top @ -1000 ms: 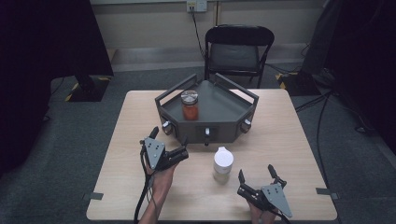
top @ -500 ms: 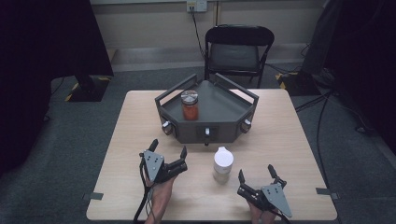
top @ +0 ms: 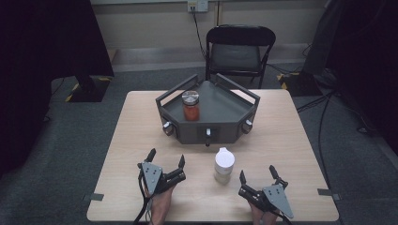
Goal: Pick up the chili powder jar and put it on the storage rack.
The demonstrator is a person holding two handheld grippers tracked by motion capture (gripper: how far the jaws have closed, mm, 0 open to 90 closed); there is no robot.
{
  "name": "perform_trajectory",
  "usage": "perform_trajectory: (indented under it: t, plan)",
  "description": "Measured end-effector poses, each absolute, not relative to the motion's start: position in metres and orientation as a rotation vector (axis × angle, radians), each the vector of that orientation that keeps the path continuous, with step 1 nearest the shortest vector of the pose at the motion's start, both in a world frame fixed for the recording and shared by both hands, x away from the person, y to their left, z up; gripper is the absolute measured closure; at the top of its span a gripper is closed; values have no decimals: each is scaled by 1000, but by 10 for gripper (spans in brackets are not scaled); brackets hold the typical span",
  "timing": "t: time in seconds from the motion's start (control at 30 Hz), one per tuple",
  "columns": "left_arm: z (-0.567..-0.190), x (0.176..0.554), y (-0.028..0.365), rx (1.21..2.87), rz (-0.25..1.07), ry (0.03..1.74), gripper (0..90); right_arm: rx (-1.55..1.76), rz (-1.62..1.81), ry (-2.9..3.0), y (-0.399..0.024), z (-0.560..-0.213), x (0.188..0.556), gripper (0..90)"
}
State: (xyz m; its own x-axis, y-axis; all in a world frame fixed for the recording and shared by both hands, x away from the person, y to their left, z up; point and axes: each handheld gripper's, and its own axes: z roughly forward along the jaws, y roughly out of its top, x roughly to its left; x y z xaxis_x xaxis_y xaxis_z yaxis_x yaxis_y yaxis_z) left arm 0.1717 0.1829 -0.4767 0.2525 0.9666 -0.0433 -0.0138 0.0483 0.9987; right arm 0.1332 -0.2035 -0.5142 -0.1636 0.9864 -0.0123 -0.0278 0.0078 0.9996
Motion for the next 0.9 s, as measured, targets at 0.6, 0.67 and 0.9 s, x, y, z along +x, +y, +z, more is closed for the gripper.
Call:
perform_trajectory:
  t: [0.6, 0.67, 0.9]
  plan:
    - [-507, 158, 184, 1280, 1031, 1048, 0, 1099, 1333, 1314, -203, -514, 133, 0]
    - [-510, 156, 181, 1277, 1063, 1044, 0, 1100, 1334, 1313, -203, -514, 133, 0]
    - [-517, 156, 180, 1283, 1067, 1039, 0, 1101, 1332, 1315, -203, -514, 133, 0]
